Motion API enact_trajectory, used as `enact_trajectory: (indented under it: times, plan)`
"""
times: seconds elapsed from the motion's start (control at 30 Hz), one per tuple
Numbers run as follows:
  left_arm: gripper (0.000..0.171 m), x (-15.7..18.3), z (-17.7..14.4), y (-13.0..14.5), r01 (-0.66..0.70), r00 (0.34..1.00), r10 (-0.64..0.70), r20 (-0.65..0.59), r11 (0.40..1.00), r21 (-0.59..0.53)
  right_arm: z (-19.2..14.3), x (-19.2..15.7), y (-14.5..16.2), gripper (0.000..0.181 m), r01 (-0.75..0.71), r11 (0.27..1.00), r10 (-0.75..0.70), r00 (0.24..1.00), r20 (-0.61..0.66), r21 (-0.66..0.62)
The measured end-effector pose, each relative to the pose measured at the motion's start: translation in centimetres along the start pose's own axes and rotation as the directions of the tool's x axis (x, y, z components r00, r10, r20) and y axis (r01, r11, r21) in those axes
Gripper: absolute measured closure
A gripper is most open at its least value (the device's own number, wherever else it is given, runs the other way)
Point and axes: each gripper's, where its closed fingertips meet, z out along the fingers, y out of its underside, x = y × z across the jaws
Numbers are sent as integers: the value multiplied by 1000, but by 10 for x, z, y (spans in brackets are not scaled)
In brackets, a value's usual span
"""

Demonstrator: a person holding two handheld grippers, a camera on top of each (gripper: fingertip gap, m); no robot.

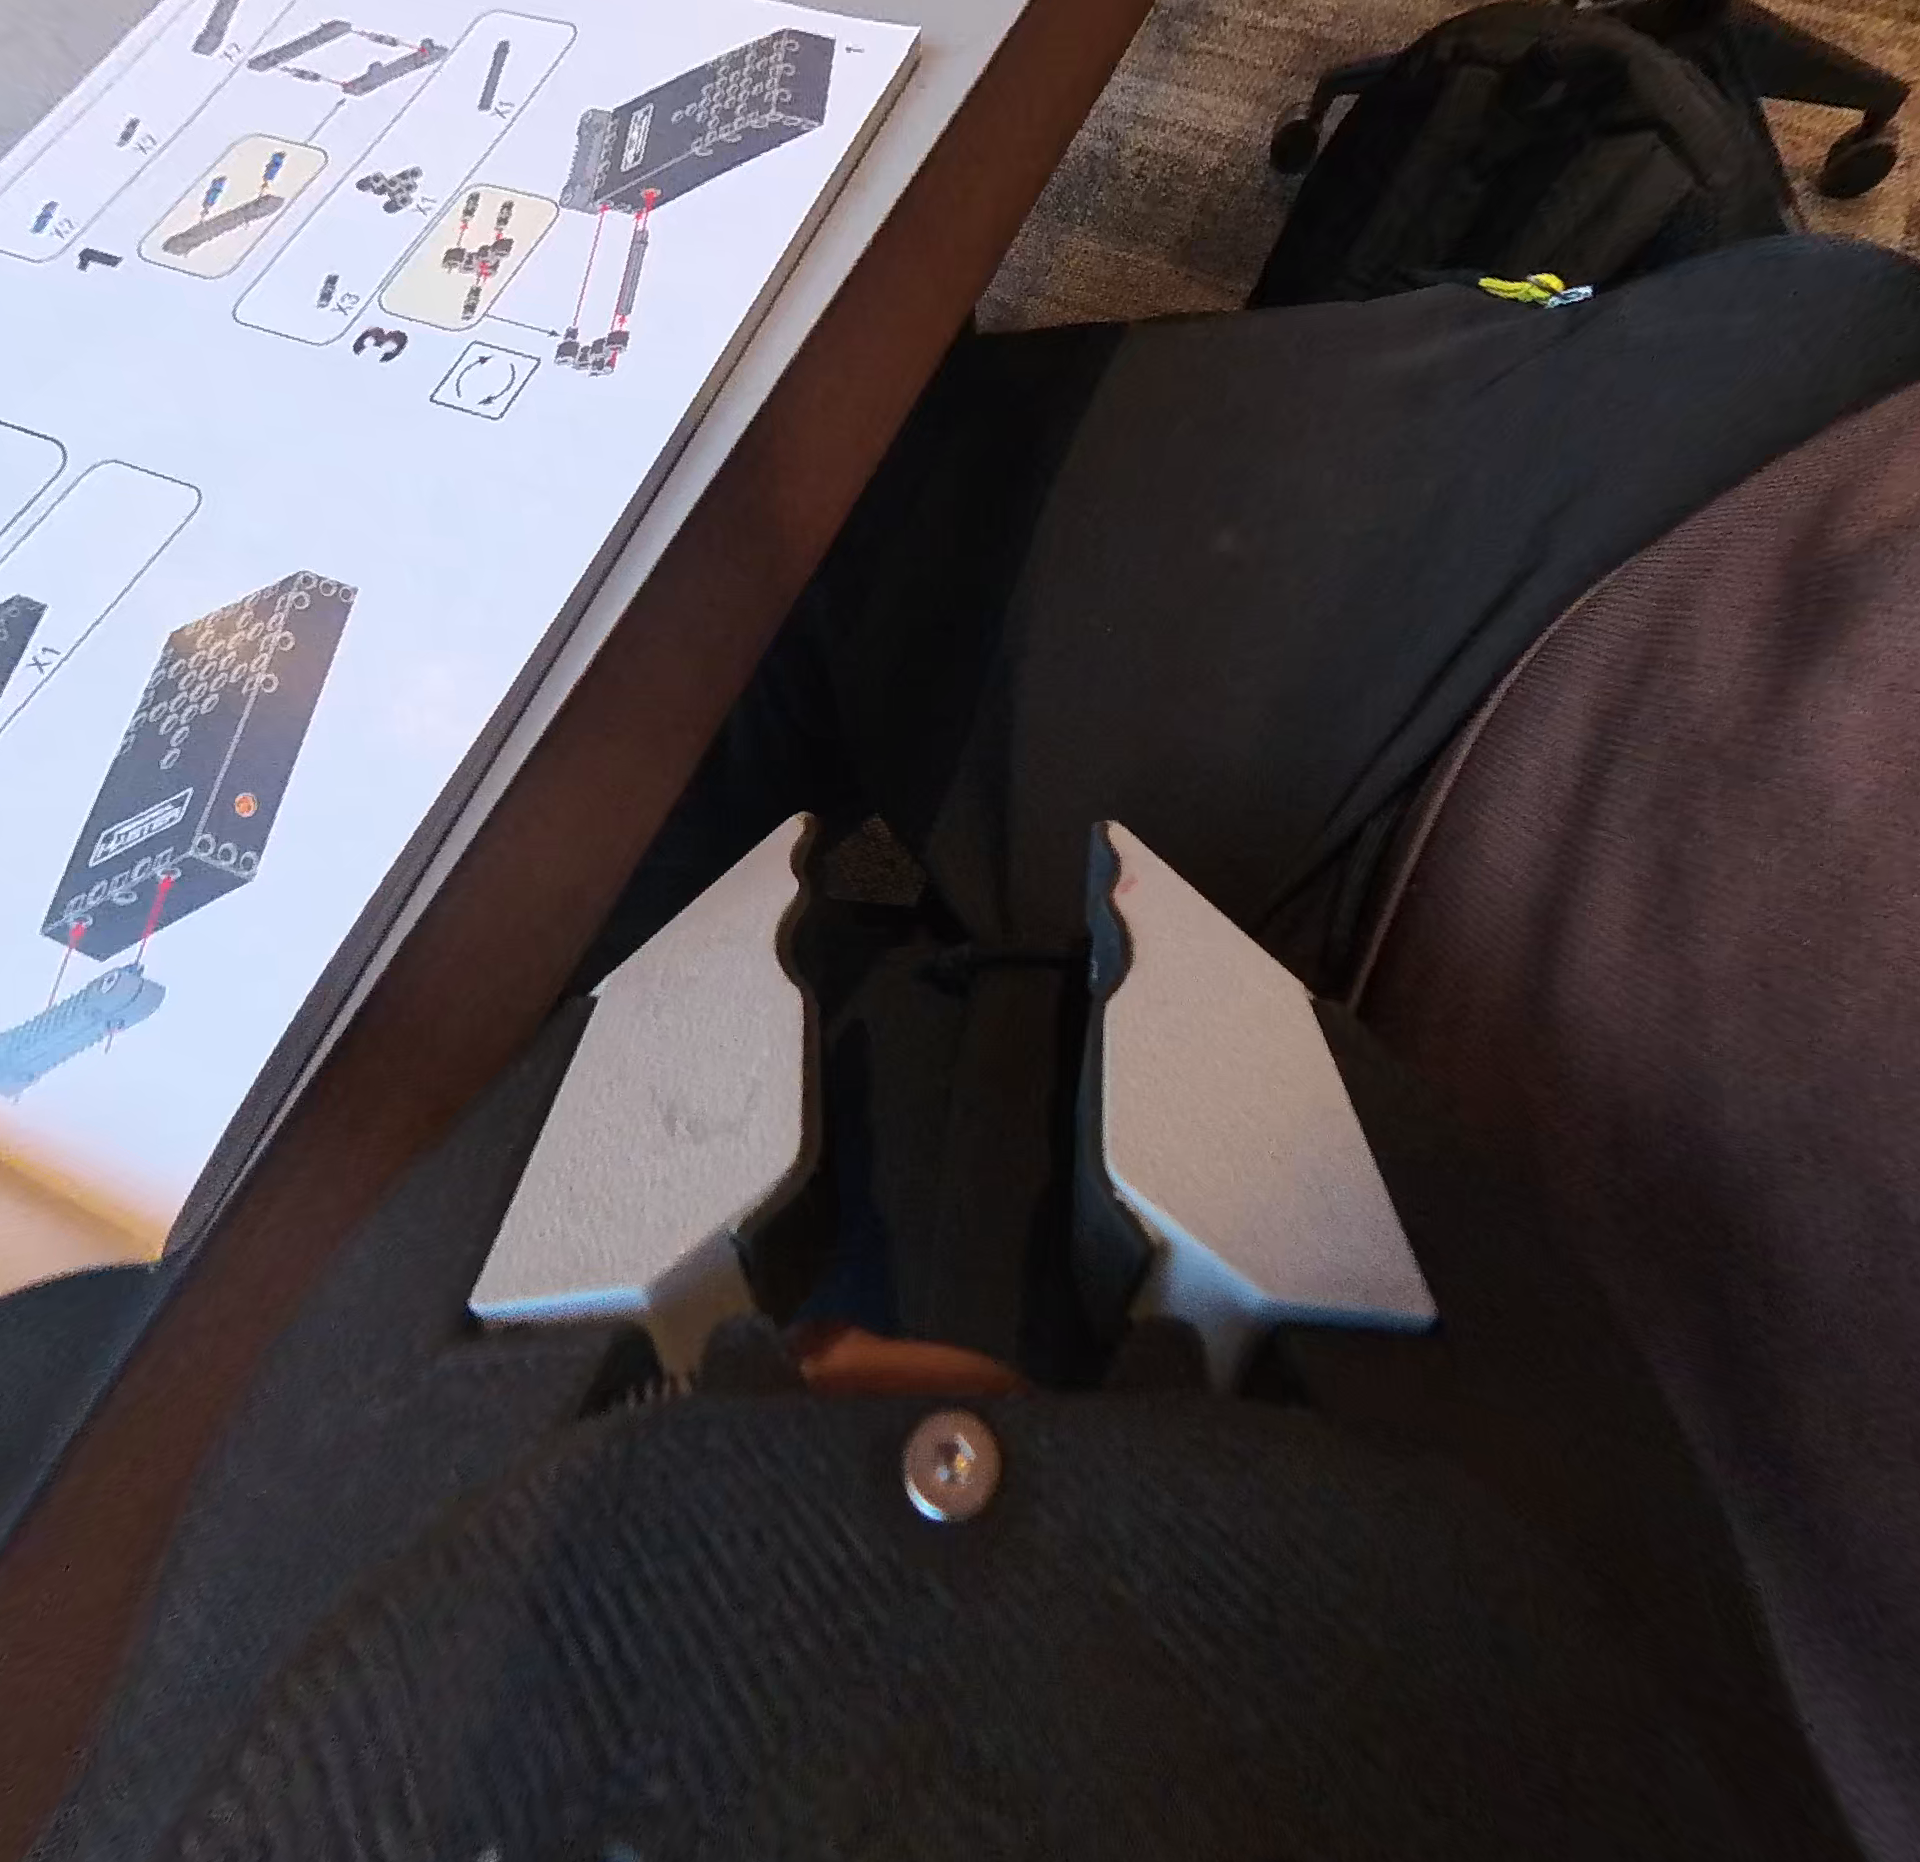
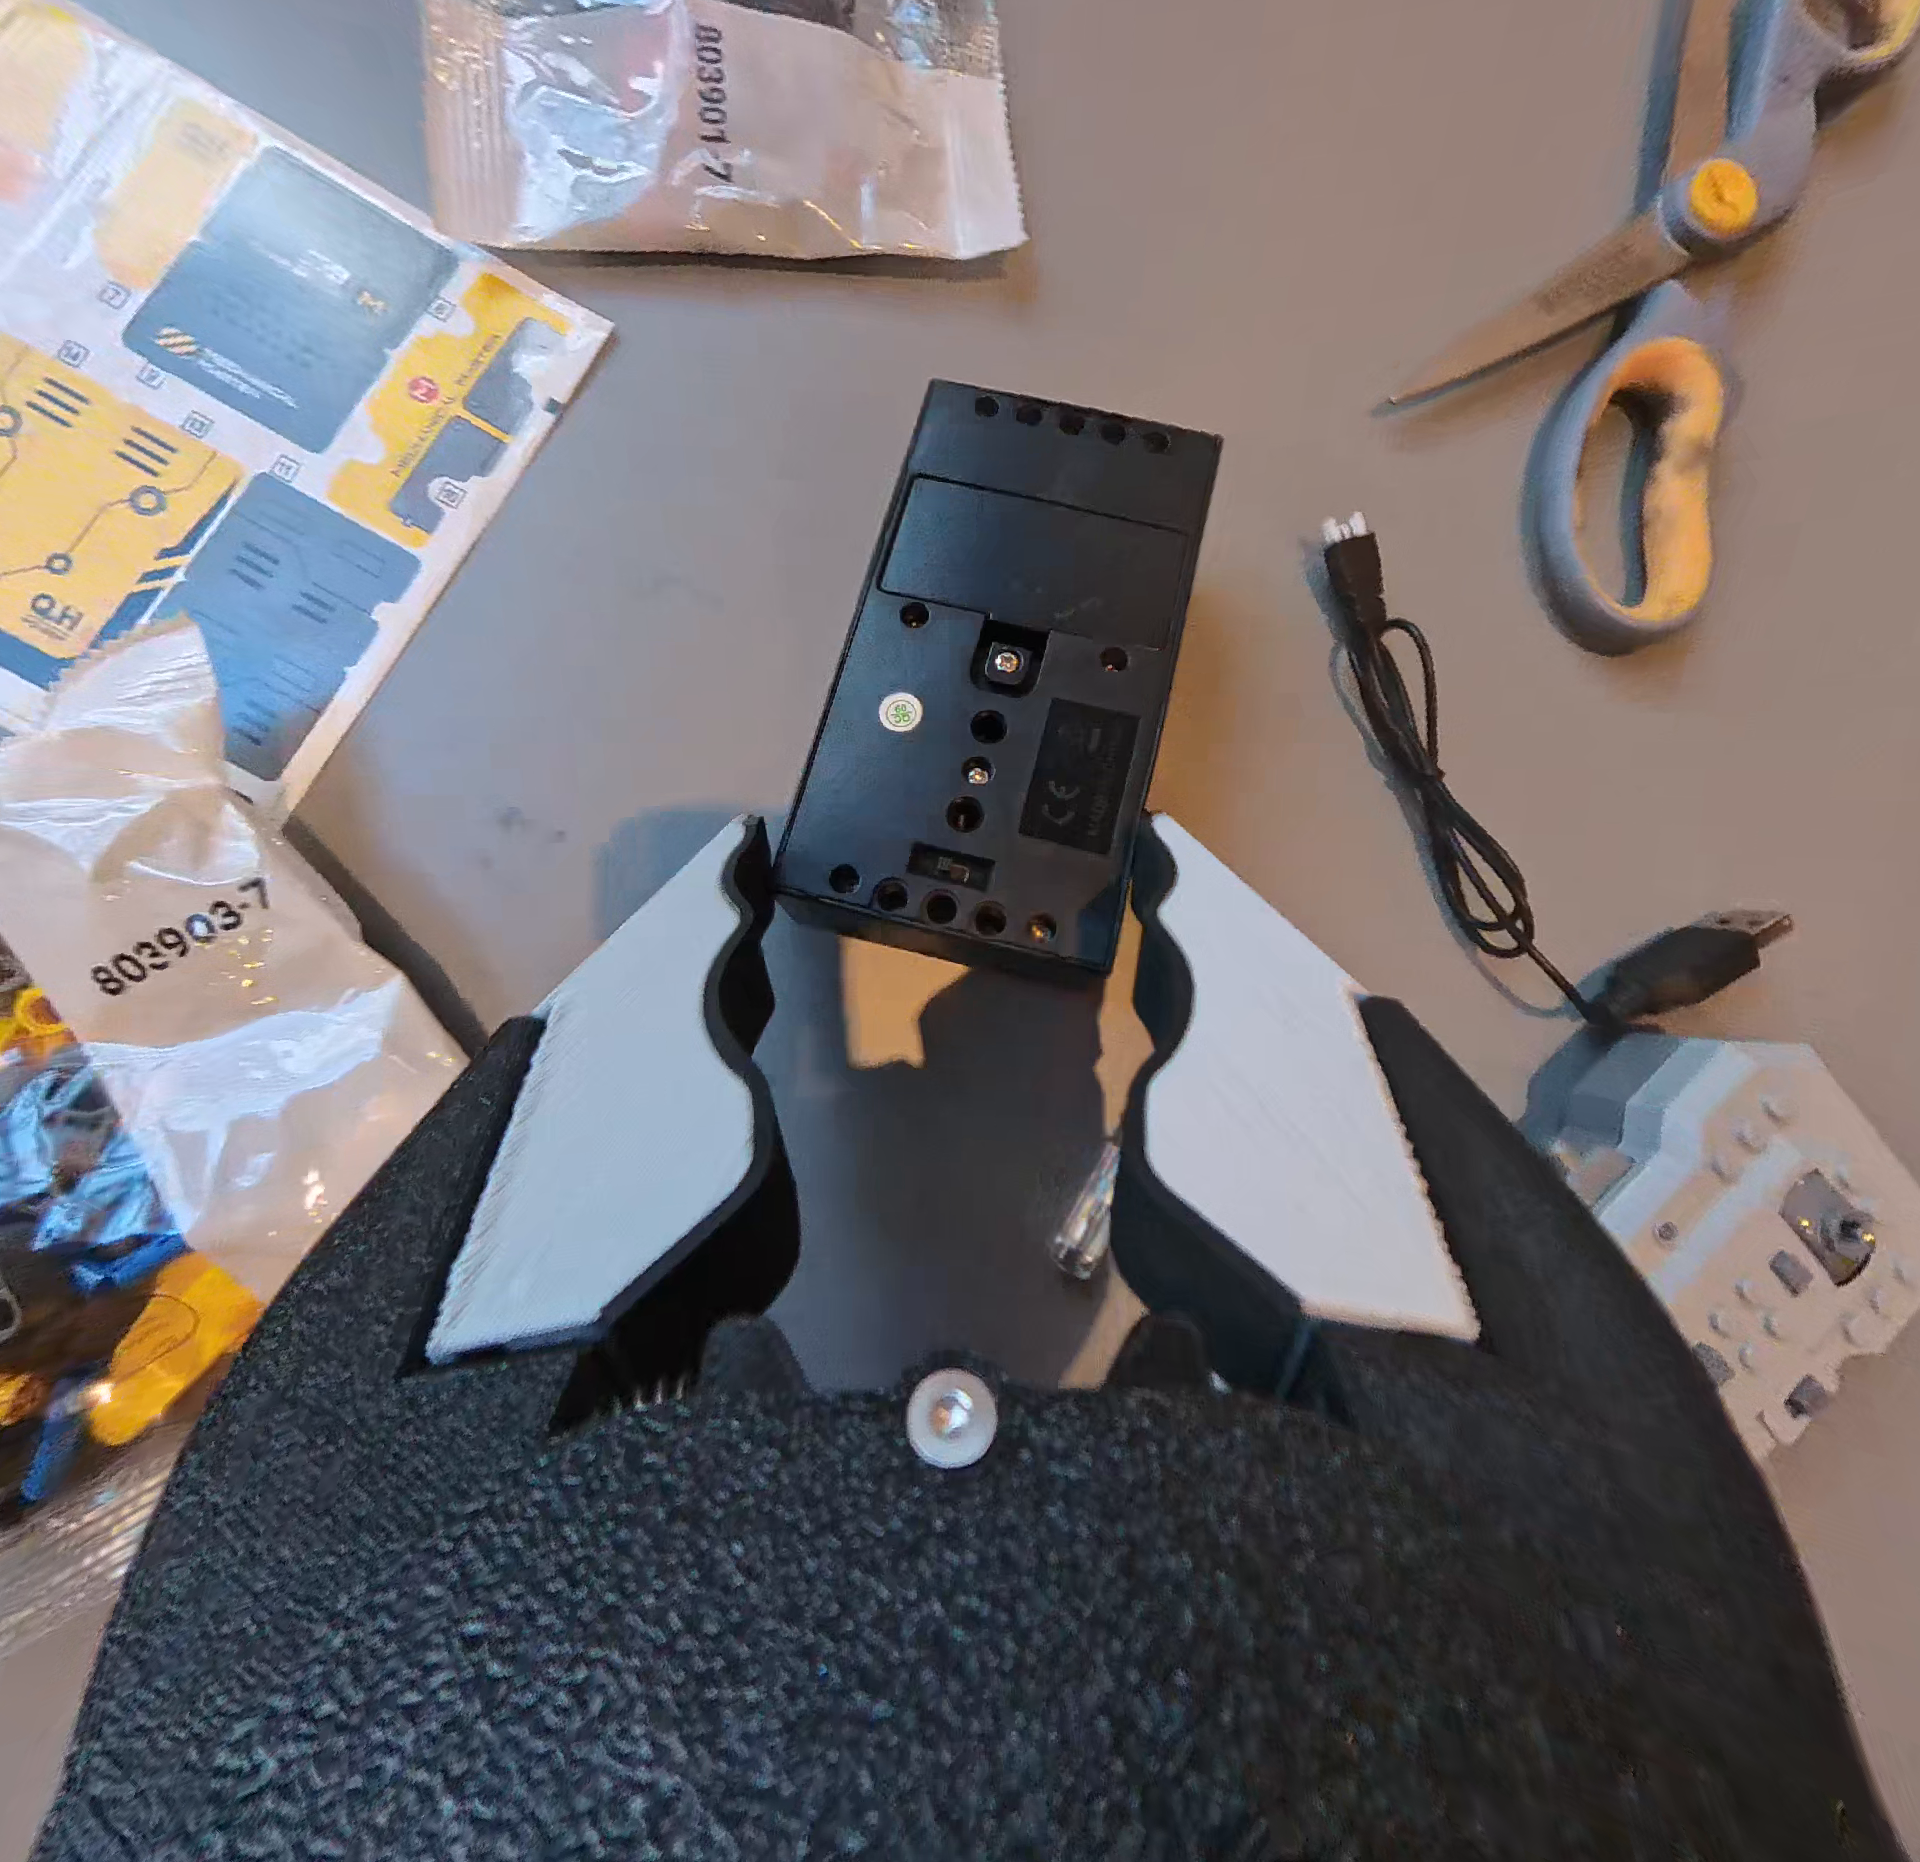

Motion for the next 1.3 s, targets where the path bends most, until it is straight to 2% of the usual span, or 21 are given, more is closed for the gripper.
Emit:
enact_trajectory:
  times: [0.13,0.23,0.33,0.4,0.53,0.67,0.73,0.83,0.9,1.1,1.3]
  plan:
    - [123,0,-2,3,-17,1000,17,11,1000,-13,-5,-9,-8,113,128,992,-127,986,-106,0]
    - [123,0,-4,5,-33,999,33,14,999,-18,-18,-15,-16,113,272,962,-266,937,-226,-5]
    - [123,2,-4,6,-44,999,44,8,999,-23,-46,-24,-34,114,369,928,-333,885,-326,53]
    - [123,3,-4,7,-52,999,53,4,998,-24,-68,-37,-45,114,375,916,-316,892,-324,140]
    - [123,6,-4,7,-68,998,68,-3,997,-28,-98,-70,-56,114,286,906,-238,954,-185,312]
    - [123,7,-4,7,-86,996,86,-2,996,-31,-94,-102,-49,114,117,924,-154,985,74,364]
    - [123,7,-4,8,-90,996,90,0,995,-34,-90,-118,-46,114,-13,932,-80,968,239,363]
    - [123,6,-3,9,-92,996,92,7,995,-39,-86,-136,-43,114,-140,928,-11,915,403,345]
    - [123,5,-3,9,-90,996,90,10,995,-41,-83,-143,-40,114,-164,927,-1,898,439,338]
    - [123,6,-1,11,-97,995,97,10,994,-51,-76,-143,-34,115,-152,928,-4,909,418,339]
    - [124,6,0,12,-103,995,104,7,993,-59,-82,-132,-41,115,-246,904,61,884,463,350]
